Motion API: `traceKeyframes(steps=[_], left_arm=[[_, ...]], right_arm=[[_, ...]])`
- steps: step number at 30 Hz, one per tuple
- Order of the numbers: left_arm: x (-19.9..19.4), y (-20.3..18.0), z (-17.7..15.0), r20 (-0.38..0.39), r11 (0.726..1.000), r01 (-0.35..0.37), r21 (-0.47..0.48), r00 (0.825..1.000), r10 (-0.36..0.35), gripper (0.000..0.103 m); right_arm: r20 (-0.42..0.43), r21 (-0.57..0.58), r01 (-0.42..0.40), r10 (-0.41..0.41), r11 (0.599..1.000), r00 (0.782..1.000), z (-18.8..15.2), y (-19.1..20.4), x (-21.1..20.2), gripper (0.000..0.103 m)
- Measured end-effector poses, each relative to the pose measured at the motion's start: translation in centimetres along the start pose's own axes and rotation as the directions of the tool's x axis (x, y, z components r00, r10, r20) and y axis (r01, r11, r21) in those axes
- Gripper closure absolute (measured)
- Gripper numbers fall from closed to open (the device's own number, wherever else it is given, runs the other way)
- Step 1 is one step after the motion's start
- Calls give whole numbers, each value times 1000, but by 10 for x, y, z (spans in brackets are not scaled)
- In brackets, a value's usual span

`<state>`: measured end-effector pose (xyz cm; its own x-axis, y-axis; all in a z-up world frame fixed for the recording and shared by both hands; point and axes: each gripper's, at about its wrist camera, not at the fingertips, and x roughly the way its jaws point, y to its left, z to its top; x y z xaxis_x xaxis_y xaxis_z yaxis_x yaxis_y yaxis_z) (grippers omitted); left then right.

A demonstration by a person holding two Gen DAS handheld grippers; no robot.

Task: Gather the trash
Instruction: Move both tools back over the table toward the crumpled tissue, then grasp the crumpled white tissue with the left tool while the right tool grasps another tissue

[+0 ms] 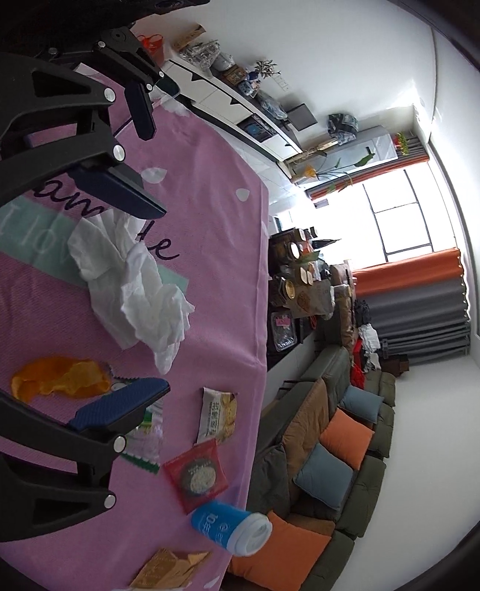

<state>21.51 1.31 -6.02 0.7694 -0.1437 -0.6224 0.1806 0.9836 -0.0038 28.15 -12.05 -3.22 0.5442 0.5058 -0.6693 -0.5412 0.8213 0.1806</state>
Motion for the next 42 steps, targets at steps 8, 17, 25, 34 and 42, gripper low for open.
traceKeyframes(steps=[8,17,25,34,42], left_arm=[[20,13,7,-47,998,36,-46,998,-38,6],[45,10,22,-81,996,79,-47,993,-82,6],[77,-2,35,-149,997,72,-11,986,-73,6],[103,-10,39,-212,997,79,-12,974,-80,56],[88,2,31,-183,984,144,-104,970,-161,93]], right_arm=[[-93,22,-10,12,1000,996,4,-9,28,71],[-15,82,-64,65,995,998,10,-23,12,92],[121,154,-102,84,983,989,17,-43,-34,93],[180,190,-120,86,974,980,4,-60,-63,92],[192,188,-132,96,973,977,-3,-55,-70,92]])
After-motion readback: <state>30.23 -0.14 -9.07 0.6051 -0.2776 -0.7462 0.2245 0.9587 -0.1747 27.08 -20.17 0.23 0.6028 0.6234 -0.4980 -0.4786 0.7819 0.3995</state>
